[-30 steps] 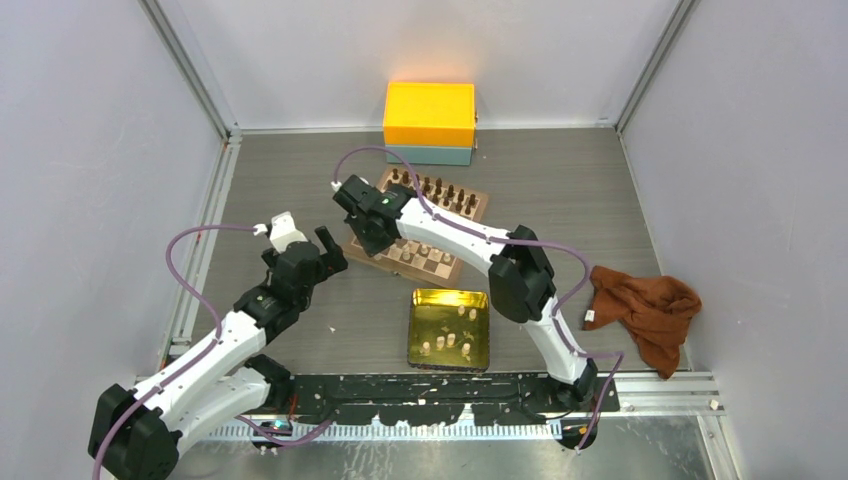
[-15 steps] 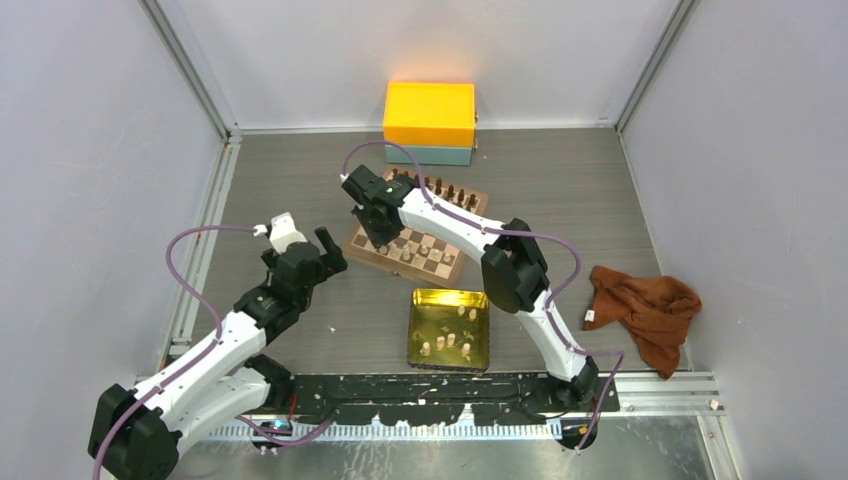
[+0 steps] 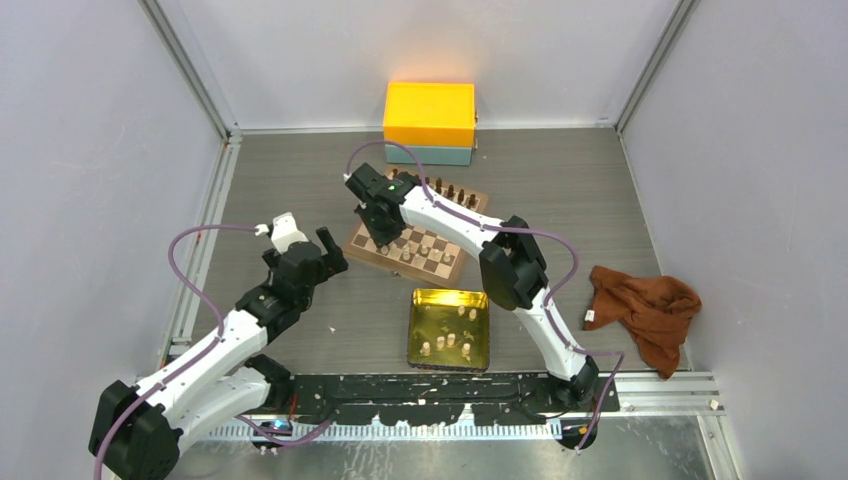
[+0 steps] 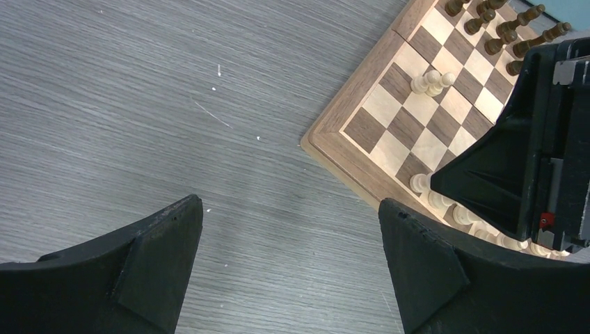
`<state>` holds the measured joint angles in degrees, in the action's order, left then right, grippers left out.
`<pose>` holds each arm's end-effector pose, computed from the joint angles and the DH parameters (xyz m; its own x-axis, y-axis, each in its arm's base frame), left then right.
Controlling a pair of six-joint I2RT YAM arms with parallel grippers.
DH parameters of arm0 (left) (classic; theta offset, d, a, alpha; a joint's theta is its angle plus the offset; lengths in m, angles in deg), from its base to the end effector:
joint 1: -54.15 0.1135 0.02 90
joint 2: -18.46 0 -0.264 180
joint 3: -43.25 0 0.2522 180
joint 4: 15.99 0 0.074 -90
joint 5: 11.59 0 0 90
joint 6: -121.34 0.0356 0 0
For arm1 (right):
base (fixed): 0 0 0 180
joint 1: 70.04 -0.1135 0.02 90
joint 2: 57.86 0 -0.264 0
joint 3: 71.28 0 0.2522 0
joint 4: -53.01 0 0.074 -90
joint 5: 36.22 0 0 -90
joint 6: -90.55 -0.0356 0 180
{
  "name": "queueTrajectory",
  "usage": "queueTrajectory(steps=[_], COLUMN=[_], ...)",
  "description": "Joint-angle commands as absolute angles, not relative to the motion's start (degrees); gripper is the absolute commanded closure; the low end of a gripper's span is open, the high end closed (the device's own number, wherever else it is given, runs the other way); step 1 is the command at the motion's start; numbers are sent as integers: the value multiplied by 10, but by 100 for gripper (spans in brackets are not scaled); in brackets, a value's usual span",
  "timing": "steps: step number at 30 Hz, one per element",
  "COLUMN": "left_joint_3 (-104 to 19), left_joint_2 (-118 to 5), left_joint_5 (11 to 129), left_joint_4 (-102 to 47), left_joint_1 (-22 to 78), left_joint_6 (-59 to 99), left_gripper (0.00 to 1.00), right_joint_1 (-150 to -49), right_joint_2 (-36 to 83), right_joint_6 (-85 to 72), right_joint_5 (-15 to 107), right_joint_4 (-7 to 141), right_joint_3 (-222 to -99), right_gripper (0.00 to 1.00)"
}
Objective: Set up the chess pieces on the board
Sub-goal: Place the chess piece on the chessboard.
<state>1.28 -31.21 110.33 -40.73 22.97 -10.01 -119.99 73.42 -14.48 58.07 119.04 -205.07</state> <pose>0.1698 -0.0807 0.2251 -0.3826 -0.4239 -0.8209 -0.2599 0.9020 -0.3447 0.3205 0.3772 0.2249 -0.7486 -0.4887 -0.4480 -0.5671 0.8220 0.0510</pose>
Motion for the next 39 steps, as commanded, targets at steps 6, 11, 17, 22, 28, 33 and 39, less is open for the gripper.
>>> queueTrajectory(steps=[6, 11, 17, 22, 28, 33, 39], left_joint_3=[12, 11, 12, 12, 12, 11, 11], left_joint_2=[-311, -312, -310, -313, -317, -319, -321], left_joint_5=[1123, 1123, 1125, 1124, 1124, 1124, 1124], left_joint_4=[-380, -380, -381, -381, -381, -381, -380], left_joint_1=[227, 227, 227, 227, 227, 227, 227], left_joint_6=[-92, -92, -91, -90, -90, -90, -90], left_gripper=[2, 2, 2, 2, 2, 2, 2], right_joint_1=[-1197, -1195, -1192, -1190, -1187, -1185, -1183], right_joint_2=[727, 724, 724, 723, 720, 717, 714], right_joint_6=[-133, -133, -132, -132, -131, -131, -130], right_joint_5=[564, 561, 558, 558, 555, 553, 550], right_joint_4=[1172, 1166, 1161, 1159, 1154, 1148, 1147], right_joint_3=[-2070, -2062, -2058, -2054, -2042, -2032, -2027], right_gripper=[99, 98, 98, 97, 93, 88, 78])
